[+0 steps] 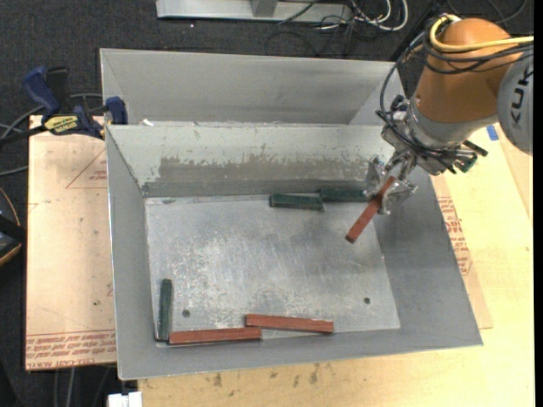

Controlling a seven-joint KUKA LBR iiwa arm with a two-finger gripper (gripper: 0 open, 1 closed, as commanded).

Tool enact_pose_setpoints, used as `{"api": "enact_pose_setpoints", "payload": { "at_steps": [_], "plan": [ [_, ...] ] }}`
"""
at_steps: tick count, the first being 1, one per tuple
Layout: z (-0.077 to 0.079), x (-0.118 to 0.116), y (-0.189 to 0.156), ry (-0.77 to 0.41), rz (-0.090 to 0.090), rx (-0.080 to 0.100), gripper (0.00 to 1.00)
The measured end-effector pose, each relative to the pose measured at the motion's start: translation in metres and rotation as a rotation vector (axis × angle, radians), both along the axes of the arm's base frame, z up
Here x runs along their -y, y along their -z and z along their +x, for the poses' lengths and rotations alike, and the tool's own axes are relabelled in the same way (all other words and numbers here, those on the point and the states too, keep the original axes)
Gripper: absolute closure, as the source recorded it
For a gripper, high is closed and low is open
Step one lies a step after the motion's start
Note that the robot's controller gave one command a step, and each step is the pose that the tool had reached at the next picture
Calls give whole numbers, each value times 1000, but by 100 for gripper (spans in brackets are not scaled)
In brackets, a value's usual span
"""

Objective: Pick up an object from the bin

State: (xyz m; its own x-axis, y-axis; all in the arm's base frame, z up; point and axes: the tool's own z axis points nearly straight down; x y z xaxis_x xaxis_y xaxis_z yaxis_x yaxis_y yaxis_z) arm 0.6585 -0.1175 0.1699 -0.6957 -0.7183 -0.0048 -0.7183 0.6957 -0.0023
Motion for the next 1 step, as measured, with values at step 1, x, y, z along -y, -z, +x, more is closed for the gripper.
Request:
{"api": "enact_pose_setpoints", "payload": {
  "at_steps": [1],
  "plan": [
    [-6, 9, -48, 20, 0, -1, 100]
  ]
}}
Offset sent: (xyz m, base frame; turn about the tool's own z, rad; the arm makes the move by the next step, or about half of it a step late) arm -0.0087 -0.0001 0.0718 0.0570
